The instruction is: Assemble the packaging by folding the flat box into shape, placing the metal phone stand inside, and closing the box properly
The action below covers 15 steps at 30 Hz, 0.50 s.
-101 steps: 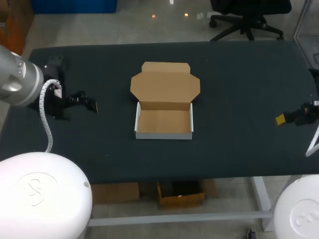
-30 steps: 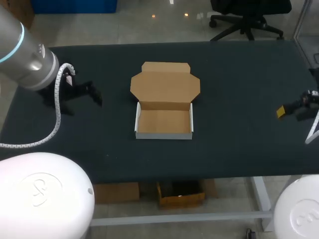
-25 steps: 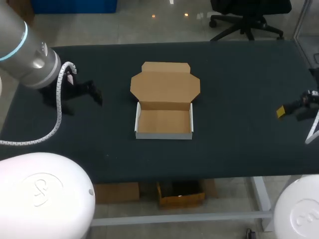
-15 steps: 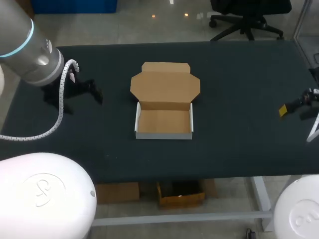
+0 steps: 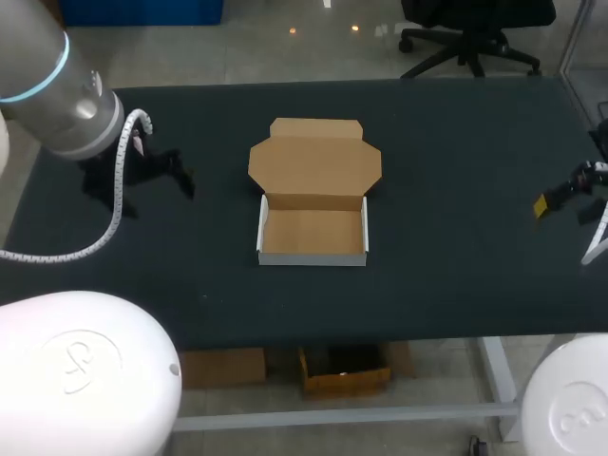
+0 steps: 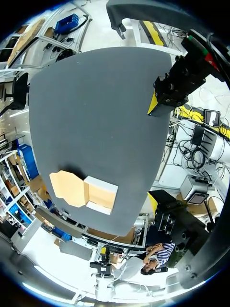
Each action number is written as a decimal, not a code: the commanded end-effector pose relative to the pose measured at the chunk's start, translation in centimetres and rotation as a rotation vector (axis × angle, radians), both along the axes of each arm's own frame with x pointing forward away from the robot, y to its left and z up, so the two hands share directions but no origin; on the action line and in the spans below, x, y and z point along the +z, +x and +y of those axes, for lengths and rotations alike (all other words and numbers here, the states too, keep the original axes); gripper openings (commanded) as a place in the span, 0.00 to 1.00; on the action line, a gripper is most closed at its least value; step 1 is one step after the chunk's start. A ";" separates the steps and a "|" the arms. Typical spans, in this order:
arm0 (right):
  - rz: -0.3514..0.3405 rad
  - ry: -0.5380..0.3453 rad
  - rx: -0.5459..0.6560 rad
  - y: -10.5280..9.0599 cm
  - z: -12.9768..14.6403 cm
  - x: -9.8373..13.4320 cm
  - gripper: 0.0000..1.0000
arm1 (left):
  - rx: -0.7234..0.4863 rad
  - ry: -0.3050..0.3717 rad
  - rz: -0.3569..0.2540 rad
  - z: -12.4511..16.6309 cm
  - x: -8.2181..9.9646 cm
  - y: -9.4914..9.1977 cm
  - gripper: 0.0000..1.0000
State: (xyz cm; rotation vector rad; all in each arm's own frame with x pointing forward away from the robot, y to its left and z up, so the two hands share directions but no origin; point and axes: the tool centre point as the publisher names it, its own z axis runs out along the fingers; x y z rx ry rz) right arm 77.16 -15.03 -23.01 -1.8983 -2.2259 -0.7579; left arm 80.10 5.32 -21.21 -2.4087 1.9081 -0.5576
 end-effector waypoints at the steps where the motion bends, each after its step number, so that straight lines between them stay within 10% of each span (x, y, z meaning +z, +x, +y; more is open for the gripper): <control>1: 0.005 0.005 0.003 0.3 -0.2 -0.1 1.00 | 0.005 0.007 0.007 -0.2 0.0 0.4 1.00; 15: 0.005 0.005 0.003 0.3 -0.2 -0.1 1.00 | 0.018 0.006 0.027 0.0 -0.5 1.0 1.00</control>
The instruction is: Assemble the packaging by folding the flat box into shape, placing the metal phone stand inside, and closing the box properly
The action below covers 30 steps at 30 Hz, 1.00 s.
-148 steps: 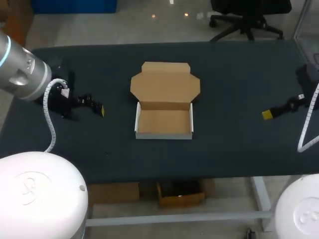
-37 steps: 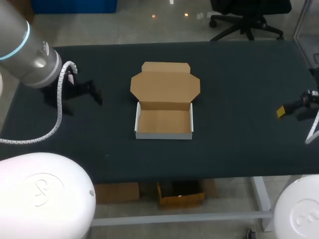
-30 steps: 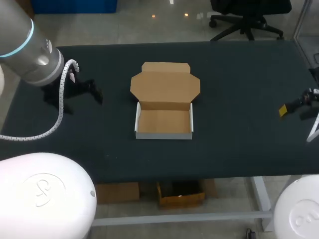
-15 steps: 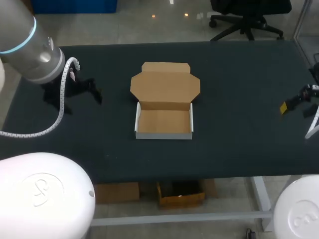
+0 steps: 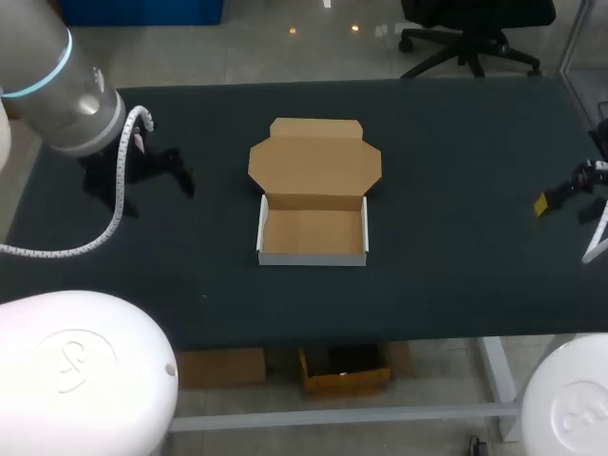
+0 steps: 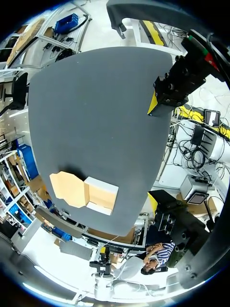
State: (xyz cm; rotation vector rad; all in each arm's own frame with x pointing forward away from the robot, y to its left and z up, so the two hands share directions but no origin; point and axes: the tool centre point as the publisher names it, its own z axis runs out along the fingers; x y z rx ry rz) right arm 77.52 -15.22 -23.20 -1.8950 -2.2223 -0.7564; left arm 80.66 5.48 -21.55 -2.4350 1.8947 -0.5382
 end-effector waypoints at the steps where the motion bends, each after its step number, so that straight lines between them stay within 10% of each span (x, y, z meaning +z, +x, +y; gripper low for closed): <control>1: 0.002 0.002 0.002 0.0 0.0 0.1 1.00 | 0.004 0.008 0.011 -0.1 -0.3 0.6 1.00; 30: 0.002 0.002 0.002 0.0 0.0 0.1 1.00 | -0.018 0.053 0.118 5.2 -5.7 6.3 1.00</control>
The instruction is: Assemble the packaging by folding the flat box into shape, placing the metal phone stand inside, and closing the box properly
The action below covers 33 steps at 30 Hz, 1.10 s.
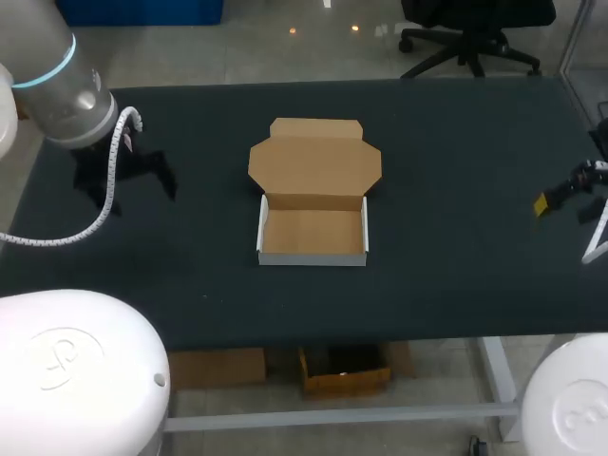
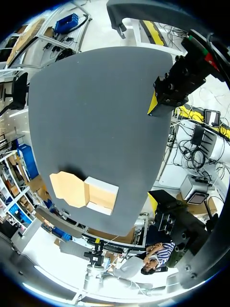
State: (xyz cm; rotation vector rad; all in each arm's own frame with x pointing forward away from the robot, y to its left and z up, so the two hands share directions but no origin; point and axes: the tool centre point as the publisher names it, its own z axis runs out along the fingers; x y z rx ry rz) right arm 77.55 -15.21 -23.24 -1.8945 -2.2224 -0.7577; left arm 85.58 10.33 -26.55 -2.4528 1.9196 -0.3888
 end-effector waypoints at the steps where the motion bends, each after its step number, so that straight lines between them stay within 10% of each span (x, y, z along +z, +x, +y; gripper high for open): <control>1: 0.002 0.001 0.002 -0.1 0.0 0.2 1.00 | -0.014 0.003 0.046 0.5 -0.9 1.6 1.00; 33: 0.002 0.001 0.002 -0.1 0.0 0.2 1.00 | -0.070 0.072 0.131 6.4 -5.8 8.4 1.00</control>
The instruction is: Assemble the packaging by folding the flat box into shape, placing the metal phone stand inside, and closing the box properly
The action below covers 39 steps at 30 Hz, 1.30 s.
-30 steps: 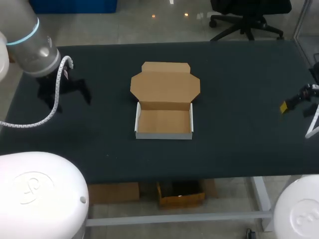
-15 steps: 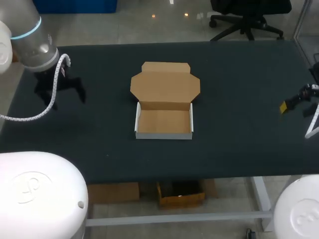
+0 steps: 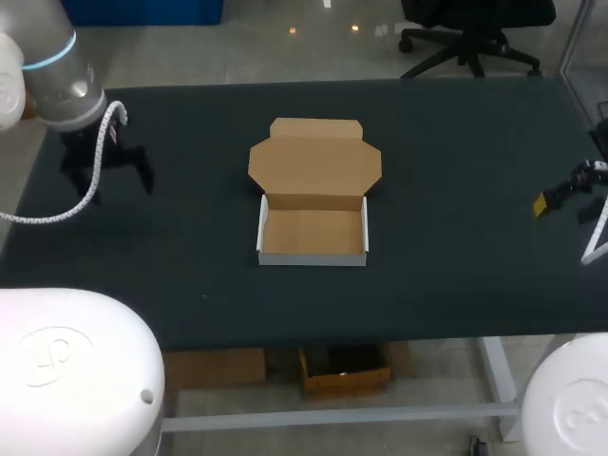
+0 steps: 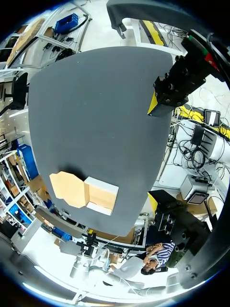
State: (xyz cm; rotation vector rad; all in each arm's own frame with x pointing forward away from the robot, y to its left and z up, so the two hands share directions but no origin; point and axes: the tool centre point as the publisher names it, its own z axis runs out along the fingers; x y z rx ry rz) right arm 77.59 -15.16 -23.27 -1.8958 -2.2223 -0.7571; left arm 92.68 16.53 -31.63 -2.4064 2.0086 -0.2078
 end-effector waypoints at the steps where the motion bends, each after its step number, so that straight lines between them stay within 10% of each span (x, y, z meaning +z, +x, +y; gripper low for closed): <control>1: 0.002 0.002 0.002 -0.1 -0.1 0.2 1.00 | -0.010 0.000 0.047 0.2 -0.9 1.5 1.00; 39: 0.002 0.002 0.002 -0.1 -0.1 0.2 1.00 | -0.035 0.007 0.045 0.8 -1.8 2.8 1.00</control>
